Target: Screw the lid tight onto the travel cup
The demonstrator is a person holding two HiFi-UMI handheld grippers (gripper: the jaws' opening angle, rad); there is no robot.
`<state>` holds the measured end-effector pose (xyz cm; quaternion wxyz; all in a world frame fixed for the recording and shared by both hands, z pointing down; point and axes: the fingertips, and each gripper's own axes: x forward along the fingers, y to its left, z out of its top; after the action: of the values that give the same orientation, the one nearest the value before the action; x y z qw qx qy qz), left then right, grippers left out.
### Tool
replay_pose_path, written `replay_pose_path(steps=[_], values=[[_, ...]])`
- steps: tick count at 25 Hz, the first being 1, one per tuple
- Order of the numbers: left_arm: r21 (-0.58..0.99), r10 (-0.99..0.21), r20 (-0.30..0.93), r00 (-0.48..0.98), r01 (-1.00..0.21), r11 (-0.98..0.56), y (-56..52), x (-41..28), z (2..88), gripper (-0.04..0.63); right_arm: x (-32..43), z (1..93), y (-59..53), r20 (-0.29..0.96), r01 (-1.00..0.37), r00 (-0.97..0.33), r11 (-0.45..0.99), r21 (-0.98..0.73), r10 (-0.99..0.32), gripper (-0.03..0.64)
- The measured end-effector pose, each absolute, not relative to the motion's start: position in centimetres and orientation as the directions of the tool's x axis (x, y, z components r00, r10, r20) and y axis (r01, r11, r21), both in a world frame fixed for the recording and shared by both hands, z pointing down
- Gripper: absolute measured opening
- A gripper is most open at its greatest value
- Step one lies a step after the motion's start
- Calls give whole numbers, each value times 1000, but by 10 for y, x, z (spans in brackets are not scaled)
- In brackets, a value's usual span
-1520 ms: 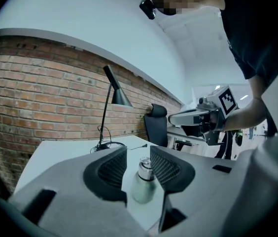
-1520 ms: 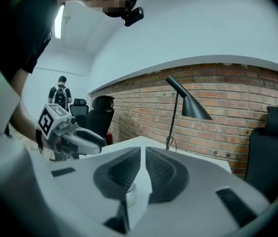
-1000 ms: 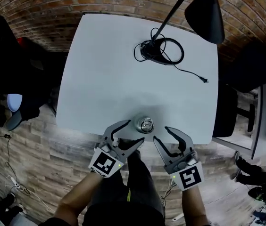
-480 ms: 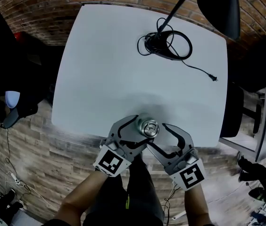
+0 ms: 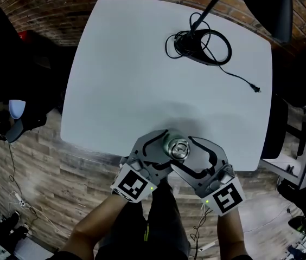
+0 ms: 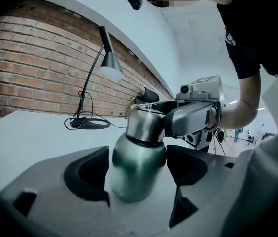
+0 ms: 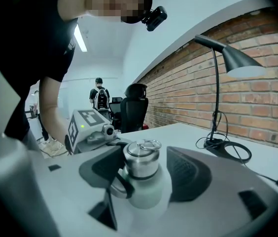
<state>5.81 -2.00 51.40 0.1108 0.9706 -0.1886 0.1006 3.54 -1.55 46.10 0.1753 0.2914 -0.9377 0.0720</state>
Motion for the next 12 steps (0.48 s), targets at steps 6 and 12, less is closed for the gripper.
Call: replay_pose_path(steps=[6,12], values=[[172,-330,250,910,-377,-910,-20,63,520,347,28,458,-21,343,-524,-802,852,-9,-490,276],[178,-339,245,908,-386,-905,-21,63,519,347,25,459,-21,334,-511,-812,859,-13,-478,265]])
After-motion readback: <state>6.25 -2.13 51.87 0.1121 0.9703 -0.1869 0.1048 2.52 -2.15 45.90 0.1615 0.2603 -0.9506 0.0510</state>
